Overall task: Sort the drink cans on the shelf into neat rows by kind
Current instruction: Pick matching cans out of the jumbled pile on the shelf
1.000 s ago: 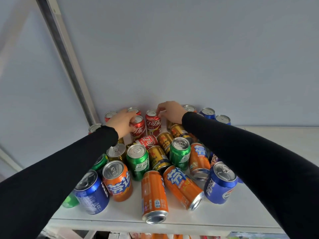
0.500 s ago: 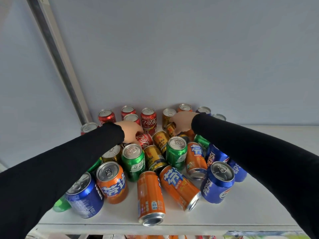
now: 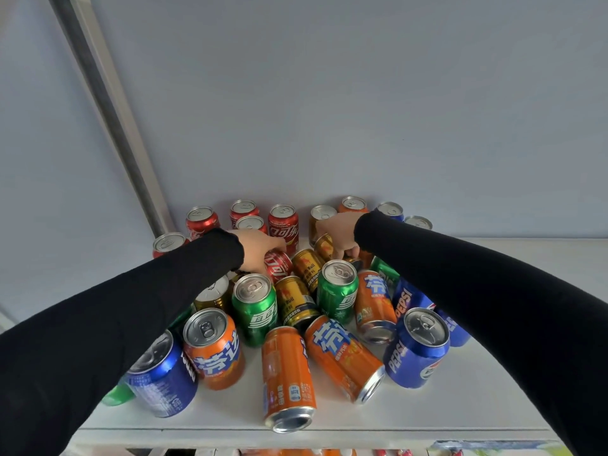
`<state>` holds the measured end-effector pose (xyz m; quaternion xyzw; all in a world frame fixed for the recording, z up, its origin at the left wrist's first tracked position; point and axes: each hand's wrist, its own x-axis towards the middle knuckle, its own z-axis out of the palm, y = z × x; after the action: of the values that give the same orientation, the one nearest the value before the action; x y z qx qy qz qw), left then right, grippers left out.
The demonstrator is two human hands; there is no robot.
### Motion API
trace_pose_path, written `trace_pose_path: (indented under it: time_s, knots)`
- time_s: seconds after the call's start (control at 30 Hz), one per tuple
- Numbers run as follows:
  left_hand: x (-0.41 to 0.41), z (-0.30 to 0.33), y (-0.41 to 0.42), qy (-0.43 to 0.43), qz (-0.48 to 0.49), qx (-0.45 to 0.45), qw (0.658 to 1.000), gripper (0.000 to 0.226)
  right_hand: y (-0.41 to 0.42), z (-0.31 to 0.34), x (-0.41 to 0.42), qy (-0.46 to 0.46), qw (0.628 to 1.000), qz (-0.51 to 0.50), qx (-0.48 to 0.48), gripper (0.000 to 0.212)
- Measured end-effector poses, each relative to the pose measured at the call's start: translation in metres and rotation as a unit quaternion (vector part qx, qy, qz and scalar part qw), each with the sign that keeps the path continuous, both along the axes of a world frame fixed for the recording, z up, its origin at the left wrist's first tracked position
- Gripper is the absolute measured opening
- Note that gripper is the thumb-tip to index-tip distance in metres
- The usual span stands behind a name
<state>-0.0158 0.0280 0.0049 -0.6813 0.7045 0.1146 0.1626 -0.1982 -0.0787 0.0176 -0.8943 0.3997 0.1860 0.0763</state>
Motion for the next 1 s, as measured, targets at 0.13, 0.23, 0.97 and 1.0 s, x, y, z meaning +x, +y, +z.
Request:
trace_pose_path:
  time_s: [0.13, 0.23, 0.97, 1.0]
  knots:
    - [0.010, -0.006, 0.013, 0.071, -0.002, -0.091, 0.993, 0.087, -0.006, -0.011, -0.017, -0.119, 0.990, -0.009, -0.073, 0.066]
    - [0.015, -0.011, 0.023, 0.094, 0.015, -0.136, 0.986, 0.087, -0.004, -0.020, -0.027, -0.161, 0.979, -0.008, -0.124, 0.053]
    - [-0.013, 0.036, 0.033, 0.080, -0.007, -0.168, 0.983, 0.039, 0.023, -0.001, 0.008, -0.144, 0.984, 0.074, 0.076, 0.043]
    - [-0.024, 0.036, 0.032, 0.062, -0.013, -0.122, 0.990, 0.042, 0.023, -0.004, 0.014, -0.106, 0.988, 0.086, 0.070, 0.049]
